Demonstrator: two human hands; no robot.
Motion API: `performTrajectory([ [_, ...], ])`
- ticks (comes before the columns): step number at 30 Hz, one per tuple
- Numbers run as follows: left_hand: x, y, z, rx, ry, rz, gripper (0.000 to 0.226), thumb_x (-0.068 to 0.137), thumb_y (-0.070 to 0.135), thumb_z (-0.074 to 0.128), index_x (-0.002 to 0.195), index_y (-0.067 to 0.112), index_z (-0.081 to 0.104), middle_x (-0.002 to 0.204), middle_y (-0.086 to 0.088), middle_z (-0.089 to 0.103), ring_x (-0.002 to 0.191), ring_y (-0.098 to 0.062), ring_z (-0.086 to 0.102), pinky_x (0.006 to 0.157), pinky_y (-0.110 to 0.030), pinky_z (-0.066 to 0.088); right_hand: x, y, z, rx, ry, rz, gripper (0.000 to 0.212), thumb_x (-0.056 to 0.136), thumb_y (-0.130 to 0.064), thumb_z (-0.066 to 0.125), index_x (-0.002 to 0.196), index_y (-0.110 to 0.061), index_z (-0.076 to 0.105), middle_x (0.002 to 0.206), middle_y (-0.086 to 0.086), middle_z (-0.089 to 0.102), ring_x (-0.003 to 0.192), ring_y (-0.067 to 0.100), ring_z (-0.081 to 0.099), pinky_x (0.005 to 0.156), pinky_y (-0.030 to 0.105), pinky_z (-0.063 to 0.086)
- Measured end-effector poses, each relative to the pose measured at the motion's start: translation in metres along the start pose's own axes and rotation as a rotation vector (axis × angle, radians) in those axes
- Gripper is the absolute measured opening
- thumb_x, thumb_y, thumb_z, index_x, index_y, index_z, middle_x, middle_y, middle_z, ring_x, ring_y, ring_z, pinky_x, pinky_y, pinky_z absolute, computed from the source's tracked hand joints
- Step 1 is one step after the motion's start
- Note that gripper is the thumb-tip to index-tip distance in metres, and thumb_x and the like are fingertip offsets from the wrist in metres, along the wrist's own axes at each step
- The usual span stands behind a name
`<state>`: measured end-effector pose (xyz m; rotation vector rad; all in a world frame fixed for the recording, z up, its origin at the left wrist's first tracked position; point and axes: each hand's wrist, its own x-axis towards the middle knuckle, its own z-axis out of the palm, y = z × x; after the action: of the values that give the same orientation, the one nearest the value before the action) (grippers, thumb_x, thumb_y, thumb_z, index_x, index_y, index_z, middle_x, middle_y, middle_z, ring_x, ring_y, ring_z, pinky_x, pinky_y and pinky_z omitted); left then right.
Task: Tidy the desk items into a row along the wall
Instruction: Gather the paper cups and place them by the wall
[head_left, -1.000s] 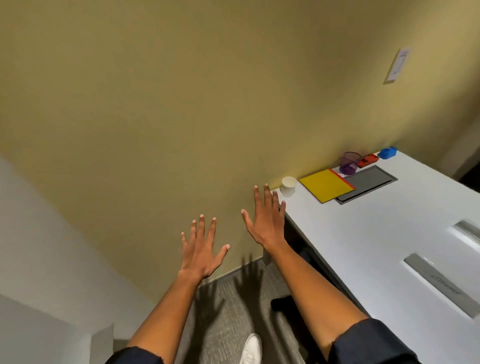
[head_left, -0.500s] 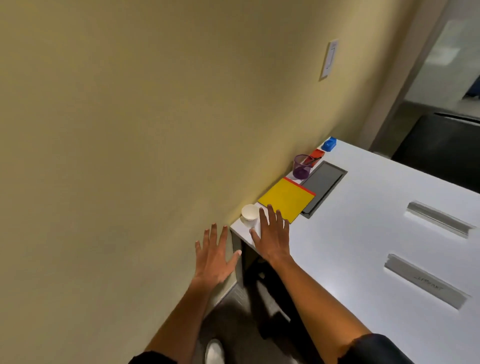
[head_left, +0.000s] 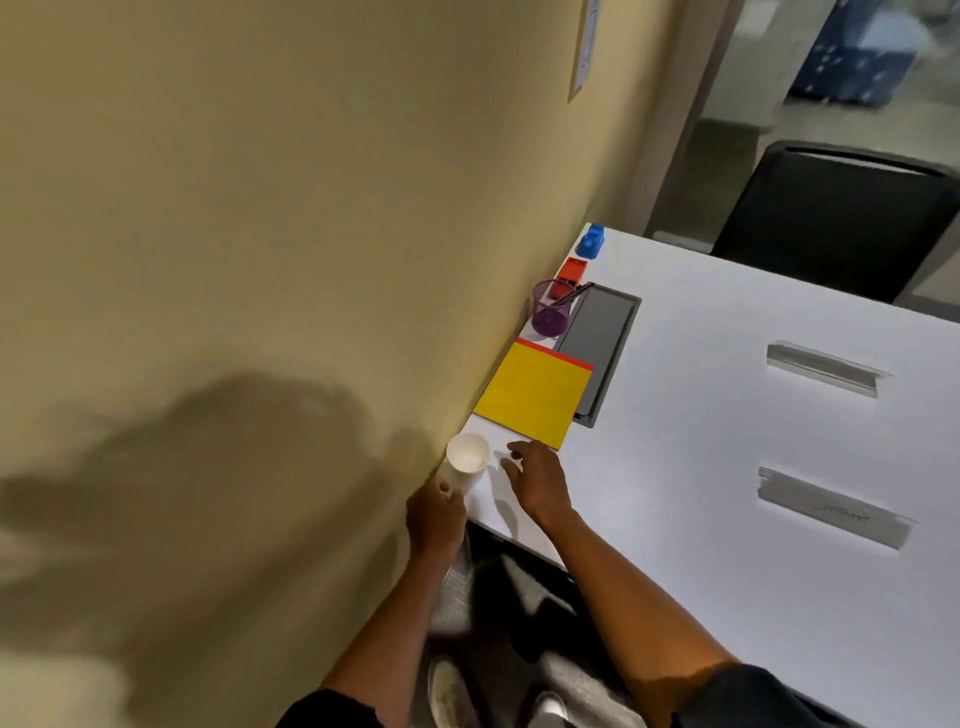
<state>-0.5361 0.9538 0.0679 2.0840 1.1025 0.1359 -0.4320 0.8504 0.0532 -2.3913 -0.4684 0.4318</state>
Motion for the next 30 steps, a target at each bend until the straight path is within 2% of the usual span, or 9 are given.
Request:
performTrajectory([
  [2, 0.009, 0.004, 0.005, -0.084, 0.012, -0.099, 0.008, 0.085, 0.011, 0.055, 0.078, 0.009, 0.059, 0.078, -0.009, 0.061, 0.075, -0.025, 0.054, 0.068, -0.028, 0.039, 0.014, -0.003, 0.006, 0.089, -0.008, 0.053, 0.033, 0.092, -0.024, 0.063, 0.123, -0.011, 0.062, 0.119, 0.01, 0.063, 0.107, 0.024, 0.061, 0.09, 0.031, 0.046],
  [4, 0.017, 0.005, 0.01, -0.135, 0.027, -0.174, 0.014, 0.085, 0.012, 0.055, 0.086, 0.003, 0.065, 0.088, -0.014, 0.068, 0.082, -0.03, 0.059, 0.072, -0.03, 0.042, 0.026, -0.007, 0.01, 0.12, -0.022, 0.075, 0.032, 0.09, -0.024, 0.066, 0.12, -0.012, 0.064, 0.114, 0.01, 0.065, 0.099, 0.022, 0.064, 0.085, 0.03, 0.046],
  [6, 0.025, 0.008, 0.015, -0.178, 0.049, -0.238, 0.02, 0.085, 0.012, 0.054, 0.093, 0.0, 0.067, 0.096, -0.016, 0.069, 0.09, -0.034, 0.062, 0.074, -0.032, 0.043, 0.037, -0.008, 0.015, 0.126, -0.032, 0.099, 0.033, 0.089, -0.025, 0.068, 0.118, -0.012, 0.065, 0.111, 0.008, 0.066, 0.098, 0.021, 0.063, 0.086, 0.03, 0.046],
  [9, 0.035, 0.012, 0.018, -0.24, 0.068, -0.278, 0.022, 0.087, 0.013, 0.053, 0.096, -0.001, 0.068, 0.099, -0.017, 0.07, 0.093, -0.033, 0.063, 0.079, -0.036, 0.047, 0.047, -0.007, 0.023, 0.15, -0.04, 0.126, 0.032, 0.086, -0.026, 0.07, 0.115, -0.012, 0.066, 0.107, 0.005, 0.068, 0.1, 0.019, 0.062, 0.088, 0.031, 0.046],
  [13, 0.049, 0.02, 0.026, -0.29, 0.064, -0.319, 0.022, 0.087, 0.018, 0.062, 0.098, 0.001, 0.069, 0.101, -0.015, 0.071, 0.095, -0.03, 0.064, 0.084, -0.038, 0.05, 0.061, -0.008, 0.029, 0.153, -0.03, 0.117, 0.03, 0.083, -0.026, 0.074, 0.108, -0.011, 0.069, 0.099, 0.004, 0.071, 0.091, 0.017, 0.064, 0.084, 0.031, 0.051],
  [18, 0.061, 0.023, 0.033, -0.23, 0.113, -0.34, 0.021, 0.083, 0.016, 0.067, 0.097, 0.0, 0.07, 0.098, -0.016, 0.072, 0.09, -0.031, 0.067, 0.079, -0.036, 0.051, 0.07, -0.011, 0.03, 0.107, -0.049, 0.118, 0.014, 0.082, -0.014, 0.072, 0.095, -0.009, 0.071, 0.097, 0.008, 0.07, 0.086, 0.02, 0.063, 0.069, 0.024, 0.043],
  [25, 0.07, 0.029, 0.033, -0.235, 0.088, -0.378, 0.015, 0.076, 0.003, 0.068, 0.089, -0.004, 0.071, 0.092, -0.021, 0.072, 0.088, -0.037, 0.068, 0.075, -0.04, 0.053, 0.074, -0.011, 0.03, 0.095, -0.07, 0.203, 0.015, 0.079, -0.007, 0.068, 0.094, -0.007, 0.068, 0.1, 0.012, 0.068, 0.089, 0.026, 0.063, 0.069, 0.026, 0.045],
  [30, 0.083, 0.014, 0.046, -0.199, 0.018, -0.436, 0.022, 0.071, 0.016, 0.074, 0.084, -0.001, 0.071, 0.081, -0.017, 0.073, 0.08, -0.03, 0.07, 0.071, -0.04, 0.059, 0.077, -0.011, 0.028, 0.107, -0.093, 0.256, 0.019, 0.076, -0.011, 0.07, 0.094, -0.005, 0.067, 0.1, 0.013, 0.067, 0.089, 0.026, 0.061, 0.066, 0.025, 0.037],
])
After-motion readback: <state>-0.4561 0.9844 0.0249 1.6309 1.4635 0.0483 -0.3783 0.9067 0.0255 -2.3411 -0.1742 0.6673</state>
